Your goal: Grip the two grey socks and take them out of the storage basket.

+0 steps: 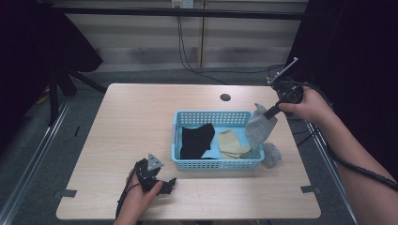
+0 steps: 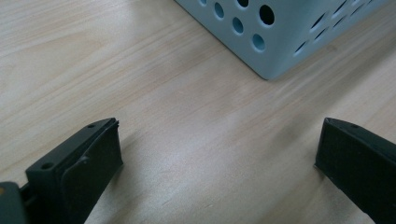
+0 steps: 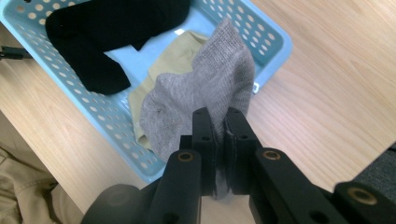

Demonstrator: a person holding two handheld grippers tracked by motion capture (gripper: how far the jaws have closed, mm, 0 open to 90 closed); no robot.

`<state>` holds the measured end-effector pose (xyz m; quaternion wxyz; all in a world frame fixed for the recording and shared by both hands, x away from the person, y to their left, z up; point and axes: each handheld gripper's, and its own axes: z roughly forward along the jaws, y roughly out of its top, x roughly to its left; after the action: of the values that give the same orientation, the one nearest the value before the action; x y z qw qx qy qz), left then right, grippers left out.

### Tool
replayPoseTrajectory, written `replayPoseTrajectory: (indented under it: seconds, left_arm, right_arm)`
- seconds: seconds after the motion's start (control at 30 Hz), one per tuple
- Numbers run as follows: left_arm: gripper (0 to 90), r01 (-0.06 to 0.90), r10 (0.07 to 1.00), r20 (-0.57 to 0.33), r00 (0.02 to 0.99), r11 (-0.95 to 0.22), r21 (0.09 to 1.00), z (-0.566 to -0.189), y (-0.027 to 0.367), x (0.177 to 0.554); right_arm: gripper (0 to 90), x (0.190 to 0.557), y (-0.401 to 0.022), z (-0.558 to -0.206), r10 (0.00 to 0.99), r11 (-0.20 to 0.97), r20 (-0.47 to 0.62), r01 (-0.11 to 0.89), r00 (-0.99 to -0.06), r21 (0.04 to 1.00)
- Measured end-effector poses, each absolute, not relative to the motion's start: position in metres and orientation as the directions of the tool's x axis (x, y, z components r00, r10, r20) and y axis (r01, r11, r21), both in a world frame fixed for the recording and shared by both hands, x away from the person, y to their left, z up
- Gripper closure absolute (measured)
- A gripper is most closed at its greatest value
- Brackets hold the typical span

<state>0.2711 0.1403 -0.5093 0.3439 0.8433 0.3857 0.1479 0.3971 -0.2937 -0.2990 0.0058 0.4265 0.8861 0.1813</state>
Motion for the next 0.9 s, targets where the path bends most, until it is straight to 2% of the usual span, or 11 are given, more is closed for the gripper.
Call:
replayPoseTrajectory:
  seconds: [0.9]
  left_arm:
    - [0.0,0.549,0.752,-0.015,0.659,-0.466,0.694,-0.509,0.14,0.271]
  right_arm:
    - [84.4,0.381,-0.348,-0.302,0.806,0.512,0.14,0.796,-0.575,0.324]
